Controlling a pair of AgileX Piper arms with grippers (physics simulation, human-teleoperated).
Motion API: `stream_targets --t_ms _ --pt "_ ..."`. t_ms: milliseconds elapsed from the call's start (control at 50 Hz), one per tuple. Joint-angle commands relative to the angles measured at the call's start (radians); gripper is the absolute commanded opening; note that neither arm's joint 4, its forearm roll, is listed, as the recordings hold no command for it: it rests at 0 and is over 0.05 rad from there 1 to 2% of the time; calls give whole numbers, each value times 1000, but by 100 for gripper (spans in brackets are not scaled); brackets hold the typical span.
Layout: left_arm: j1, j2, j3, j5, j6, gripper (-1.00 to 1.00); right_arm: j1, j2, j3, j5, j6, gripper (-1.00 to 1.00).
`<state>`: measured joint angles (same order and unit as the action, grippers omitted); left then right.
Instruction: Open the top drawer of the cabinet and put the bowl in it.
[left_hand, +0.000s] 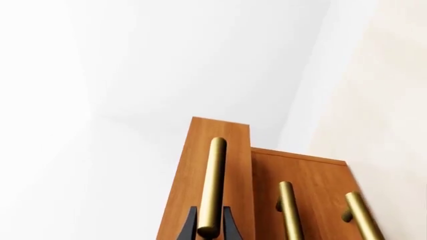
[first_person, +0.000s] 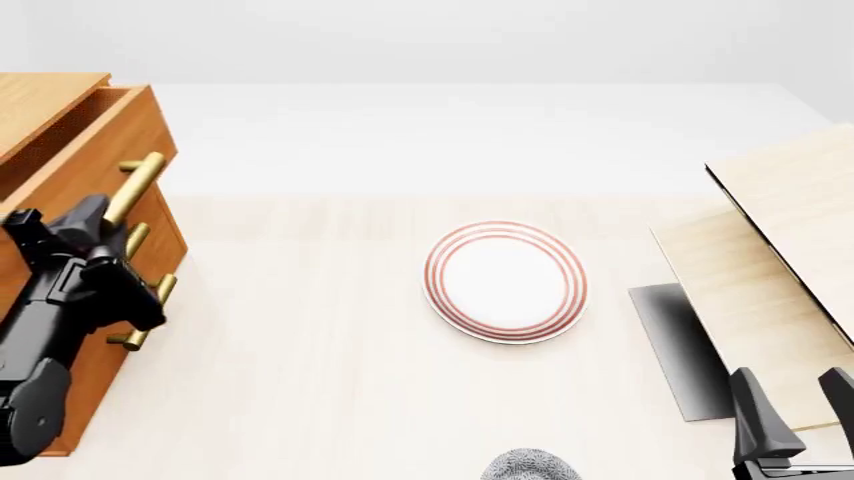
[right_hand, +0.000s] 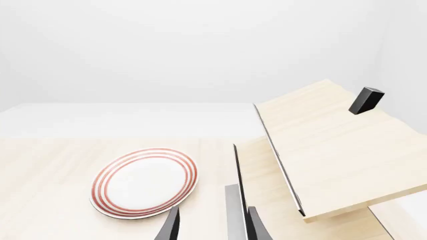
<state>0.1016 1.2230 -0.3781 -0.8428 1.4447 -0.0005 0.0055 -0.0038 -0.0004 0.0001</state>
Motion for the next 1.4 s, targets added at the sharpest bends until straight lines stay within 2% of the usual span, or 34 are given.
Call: stream_targets --t_ms 20,260,880,1160,1400 --pt "-57 101 11 -1 23 -100 0 -1 0 0 0 100" --pt "-83 80 -10 41 31 -100 0 0 0 0 0 100" --pt "-119 -2 50 65 30 -100 0 -1 0 0 0 100" --pt "-120 -138 58 164 12 -100 0 -1 0 0 0 100" --pt "-129 -172 98 151 15 -100 0 -1 0 0 0 100"
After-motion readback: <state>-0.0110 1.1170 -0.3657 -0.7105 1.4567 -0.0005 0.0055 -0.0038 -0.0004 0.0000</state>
